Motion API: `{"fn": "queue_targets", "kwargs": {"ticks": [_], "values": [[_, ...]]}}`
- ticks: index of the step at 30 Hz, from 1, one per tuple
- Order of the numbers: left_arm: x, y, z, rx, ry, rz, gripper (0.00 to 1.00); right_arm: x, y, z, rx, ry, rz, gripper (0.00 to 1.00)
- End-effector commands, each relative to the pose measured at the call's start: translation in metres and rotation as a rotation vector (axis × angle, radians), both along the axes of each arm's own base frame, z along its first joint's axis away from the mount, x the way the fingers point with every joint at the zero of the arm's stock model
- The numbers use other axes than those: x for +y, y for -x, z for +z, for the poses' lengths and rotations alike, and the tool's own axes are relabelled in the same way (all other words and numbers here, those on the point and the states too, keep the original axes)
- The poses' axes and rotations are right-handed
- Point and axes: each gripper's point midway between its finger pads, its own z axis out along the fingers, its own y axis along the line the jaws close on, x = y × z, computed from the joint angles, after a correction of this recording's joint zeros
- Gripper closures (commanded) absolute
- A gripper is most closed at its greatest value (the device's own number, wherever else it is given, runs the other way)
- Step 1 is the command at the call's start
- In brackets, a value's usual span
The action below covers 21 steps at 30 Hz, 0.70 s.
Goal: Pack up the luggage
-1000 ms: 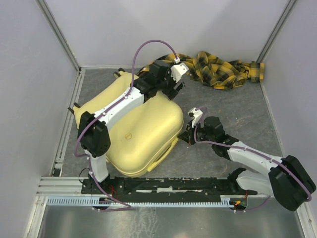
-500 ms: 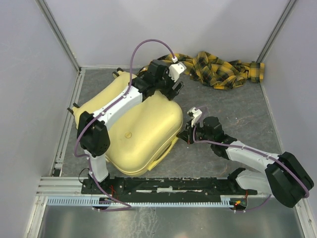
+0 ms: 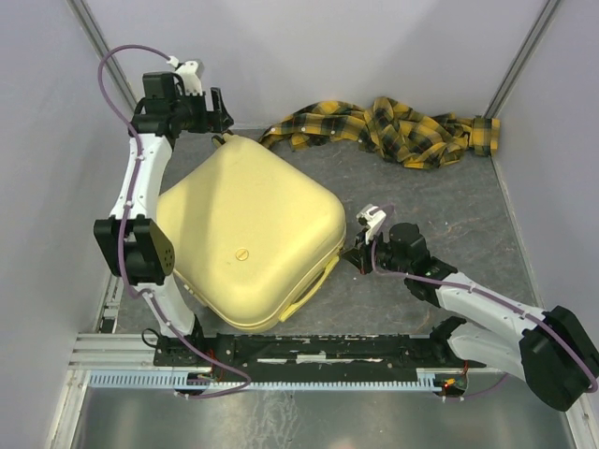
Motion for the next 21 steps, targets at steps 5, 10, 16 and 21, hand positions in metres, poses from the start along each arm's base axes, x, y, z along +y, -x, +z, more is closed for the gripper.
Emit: {"fn": "queue_targets", "kwargs": {"ticks": [5, 10, 16, 21], "values": [[0.005, -0.009, -0.039, 0.174, 0.089, 0.119, 0.11, -0.025, -0.038, 0.021, -0.211, 0.143, -0.101, 0.98], [0.005, -0.007, -0.066, 0.233, 0.063, 0.103, 0.12, -0.037, -0.052, 0.021, -0.259, 0.2, -0.143, 0.98], [0.008, -0.006, -0.088, 0.276, 0.013, 0.083, 0.16, -0.053, -0.086, 0.034, -0.332, 0.203, -0.226, 0.98], [0.003, -0.006, -0.099, 0.299, -0.006, 0.034, 0.2, -0.05, -0.111, 0.04, -0.342, 0.148, -0.18, 0.98]]}}
